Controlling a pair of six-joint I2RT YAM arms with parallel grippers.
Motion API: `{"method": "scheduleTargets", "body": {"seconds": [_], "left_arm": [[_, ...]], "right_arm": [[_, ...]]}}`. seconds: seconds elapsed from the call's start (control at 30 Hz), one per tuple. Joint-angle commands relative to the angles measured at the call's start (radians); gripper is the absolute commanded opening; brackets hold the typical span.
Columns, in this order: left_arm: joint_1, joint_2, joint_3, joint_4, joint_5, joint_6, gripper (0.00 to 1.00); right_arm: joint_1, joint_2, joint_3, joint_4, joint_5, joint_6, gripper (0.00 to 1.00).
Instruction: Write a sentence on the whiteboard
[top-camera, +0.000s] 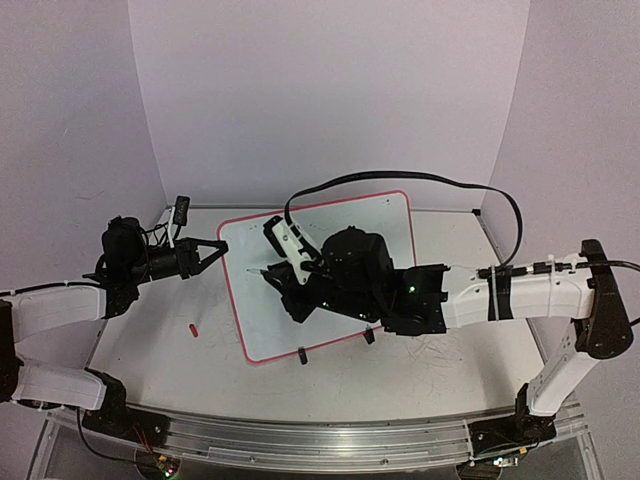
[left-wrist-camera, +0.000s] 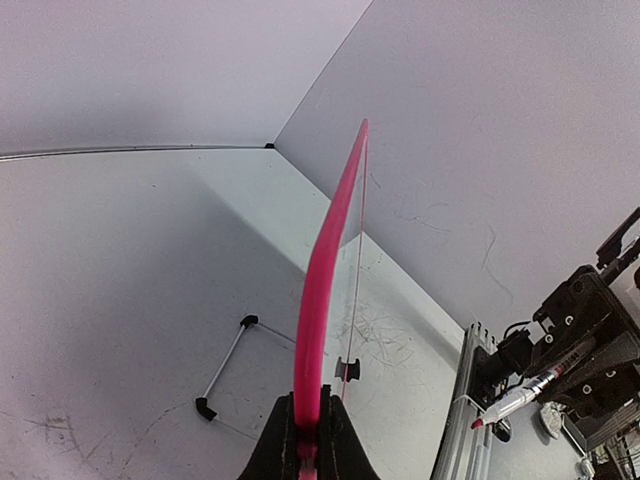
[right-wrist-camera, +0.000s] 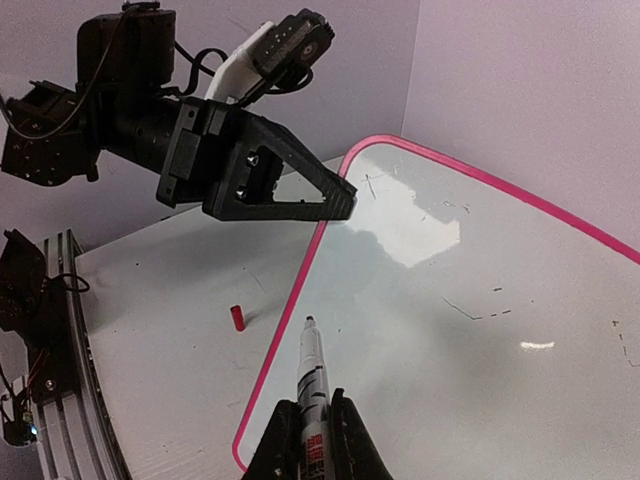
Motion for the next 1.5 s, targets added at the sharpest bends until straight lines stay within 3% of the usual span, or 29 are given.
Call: {"method": "scheduleTargets", "body": {"seconds": [0.0, 0.43, 0.73, 1.47], "left_arm": [[-0.004, -0.019, -0.004, 0.031, -0.012, 0.016, 0.00], [-0.004, -0.021, -0.004, 0.032, -0.007, 0.011, 0.00], [-0.004, -0.022, -0.002, 0.032, -0.006, 0.013, 0.00], [-0.004, -0.026, 0.001, 0.031, -0.001, 0.009, 0.00]], "right_arm": [[0.011, 0.027, 0.049, 0.042, 0.008, -0.031, 0.00], [0.018, 0.119, 0.115, 0.074, 0.051, -0.016, 0.00], [0.014, 0.183, 0.200, 0.072, 0.169, -0.018, 0.00], [0.002, 0.260, 0.268, 0.048, 0.136, -0.030, 0.00]]}}
